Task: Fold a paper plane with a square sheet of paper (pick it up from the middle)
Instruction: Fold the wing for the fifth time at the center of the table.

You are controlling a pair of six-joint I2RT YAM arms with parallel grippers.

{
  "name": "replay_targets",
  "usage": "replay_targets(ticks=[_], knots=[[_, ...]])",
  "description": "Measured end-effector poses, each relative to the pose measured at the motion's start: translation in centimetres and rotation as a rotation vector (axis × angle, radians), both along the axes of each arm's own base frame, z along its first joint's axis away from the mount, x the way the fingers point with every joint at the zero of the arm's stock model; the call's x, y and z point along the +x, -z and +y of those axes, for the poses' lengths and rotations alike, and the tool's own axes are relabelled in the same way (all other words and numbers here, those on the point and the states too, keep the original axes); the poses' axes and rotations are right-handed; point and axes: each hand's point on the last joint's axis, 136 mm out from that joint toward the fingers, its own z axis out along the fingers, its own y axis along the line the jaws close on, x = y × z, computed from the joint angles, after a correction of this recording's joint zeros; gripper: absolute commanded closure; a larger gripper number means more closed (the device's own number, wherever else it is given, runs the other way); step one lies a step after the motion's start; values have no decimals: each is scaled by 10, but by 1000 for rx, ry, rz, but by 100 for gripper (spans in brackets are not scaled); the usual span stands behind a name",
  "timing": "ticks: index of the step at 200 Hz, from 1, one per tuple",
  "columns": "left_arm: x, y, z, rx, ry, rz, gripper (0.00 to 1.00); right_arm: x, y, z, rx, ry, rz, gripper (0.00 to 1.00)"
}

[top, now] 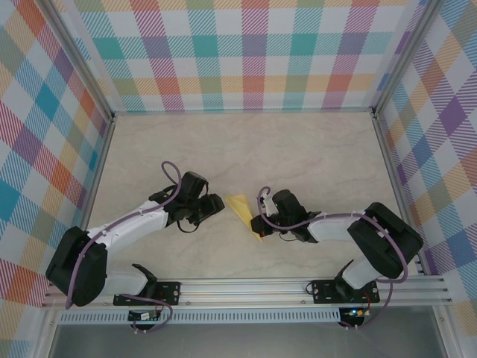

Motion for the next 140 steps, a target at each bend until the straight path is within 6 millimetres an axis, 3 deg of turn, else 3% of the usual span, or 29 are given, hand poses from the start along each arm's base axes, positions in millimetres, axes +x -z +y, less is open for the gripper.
replay_targets(ticks=[69, 140], knots=[[-1, 3, -2, -6, 8, 12, 40, -4, 13, 0, 49, 3, 145, 100], [0, 4, -5, -17, 14, 13, 41, -6, 4, 4, 118, 4, 219, 100]])
